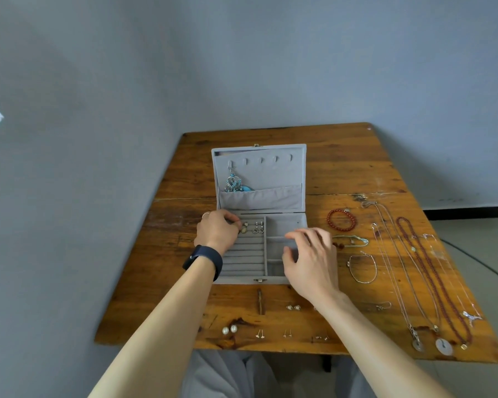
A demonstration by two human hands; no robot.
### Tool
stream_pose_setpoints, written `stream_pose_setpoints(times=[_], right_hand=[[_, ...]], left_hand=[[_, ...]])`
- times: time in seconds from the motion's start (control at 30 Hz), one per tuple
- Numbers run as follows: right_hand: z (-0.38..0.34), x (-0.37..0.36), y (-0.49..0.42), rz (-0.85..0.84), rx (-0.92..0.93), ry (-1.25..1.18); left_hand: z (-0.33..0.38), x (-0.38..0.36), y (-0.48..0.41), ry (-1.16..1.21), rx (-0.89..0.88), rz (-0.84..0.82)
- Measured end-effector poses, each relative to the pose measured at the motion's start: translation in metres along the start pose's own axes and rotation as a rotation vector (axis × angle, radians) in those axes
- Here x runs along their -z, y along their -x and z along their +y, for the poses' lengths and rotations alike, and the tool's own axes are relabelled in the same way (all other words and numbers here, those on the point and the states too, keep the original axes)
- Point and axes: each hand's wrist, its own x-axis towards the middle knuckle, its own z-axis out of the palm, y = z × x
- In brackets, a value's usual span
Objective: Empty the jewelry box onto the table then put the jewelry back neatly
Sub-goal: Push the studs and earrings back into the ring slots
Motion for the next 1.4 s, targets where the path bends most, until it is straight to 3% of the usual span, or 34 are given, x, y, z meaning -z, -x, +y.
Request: stream_pose_setpoints(times=[0.6,0.93,1.23,1.4], right_hand=[[0.003,0.005,-0.002,-0.044,0.049,0.000],[-0.021,0.040,0.052,-0.095,0.176,-0.092],[-0.061,0.034,0.109,-0.255,0.302,-0.066],[-0.072,0.029,0.112,-0.315,0.306,0.014]], left_hand=[[-0.005,0.014,0.014,-0.023,-0.086,-0.049],[-0.050,0.039,0.112,0.081,-0.241,0.088],[-0.097,0.027,0.186,-0.055,-0.336,-0.078],[-0.102,0.022,0.192,-0.106,-0.364,-0.043]])
